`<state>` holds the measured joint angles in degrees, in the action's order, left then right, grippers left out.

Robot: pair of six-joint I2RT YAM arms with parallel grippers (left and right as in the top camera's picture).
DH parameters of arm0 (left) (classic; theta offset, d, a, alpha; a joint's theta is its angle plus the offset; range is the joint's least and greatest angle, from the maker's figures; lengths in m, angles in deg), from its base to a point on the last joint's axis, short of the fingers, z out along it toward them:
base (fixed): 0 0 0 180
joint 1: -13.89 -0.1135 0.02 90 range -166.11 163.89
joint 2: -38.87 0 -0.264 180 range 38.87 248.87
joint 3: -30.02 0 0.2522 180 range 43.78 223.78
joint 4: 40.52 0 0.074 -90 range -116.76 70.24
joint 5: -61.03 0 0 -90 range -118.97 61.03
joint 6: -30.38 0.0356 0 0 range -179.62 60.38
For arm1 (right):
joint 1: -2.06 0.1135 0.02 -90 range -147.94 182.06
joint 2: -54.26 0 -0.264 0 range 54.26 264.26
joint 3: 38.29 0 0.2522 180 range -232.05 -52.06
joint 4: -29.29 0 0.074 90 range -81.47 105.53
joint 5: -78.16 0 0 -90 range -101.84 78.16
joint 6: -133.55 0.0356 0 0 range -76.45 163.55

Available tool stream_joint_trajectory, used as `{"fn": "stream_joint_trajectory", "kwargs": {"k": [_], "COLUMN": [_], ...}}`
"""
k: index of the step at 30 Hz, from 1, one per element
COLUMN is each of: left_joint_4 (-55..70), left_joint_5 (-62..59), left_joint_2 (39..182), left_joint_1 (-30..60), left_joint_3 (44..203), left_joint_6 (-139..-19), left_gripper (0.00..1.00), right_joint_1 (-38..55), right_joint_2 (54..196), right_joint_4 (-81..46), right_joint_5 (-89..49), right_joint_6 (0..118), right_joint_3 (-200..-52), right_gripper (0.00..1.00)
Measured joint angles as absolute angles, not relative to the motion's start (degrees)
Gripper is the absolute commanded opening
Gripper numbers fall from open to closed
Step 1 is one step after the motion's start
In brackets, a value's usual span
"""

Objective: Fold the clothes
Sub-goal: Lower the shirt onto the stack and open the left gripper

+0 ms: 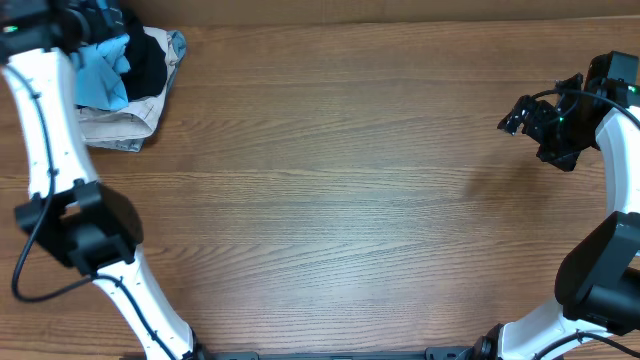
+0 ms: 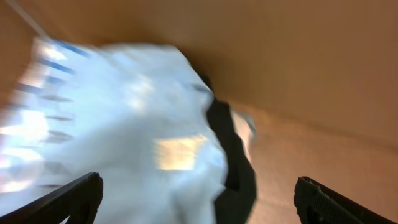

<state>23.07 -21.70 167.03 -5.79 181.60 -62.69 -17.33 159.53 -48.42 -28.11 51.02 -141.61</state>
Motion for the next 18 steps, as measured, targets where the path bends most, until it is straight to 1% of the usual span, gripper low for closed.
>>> {"fn": "stream_joint_trajectory", "kwargs": {"k": [4, 8, 12, 18], "left_joint_4": [21.6, 18.5, 16.0, 16.5], "left_joint_5": [-22.8, -24.1, -24.7, -24.8], "left_joint_2": [166.3, 168.7, 174.2, 184.5], "left_joint_1": [-7.5, -7.6, -7.6, -7.5], "left_joint_3": [182.5, 182.5, 182.5, 182.6], "left_joint_6": [-62.8, -62.6, -61.7, -60.5], "left_gripper": [1.00, 1.00, 1.00, 1.00], "right_joint_1": [-17.3, -17.3, -17.3, -17.3], "right_joint_2": [159.5, 159.5, 159.5, 159.6], "right_joint_4": [-48.4, -48.4, -48.5, -48.5], "right_joint_5": [-28.1, -28.1, -28.1, -28.1], "right_joint_6": [51.0, 51.0, 51.0, 51.0], "right_joint_3": [-141.6, -141.6, -141.6, -141.6], "right_gripper": [1.00, 1.00, 1.00, 1.00]}}
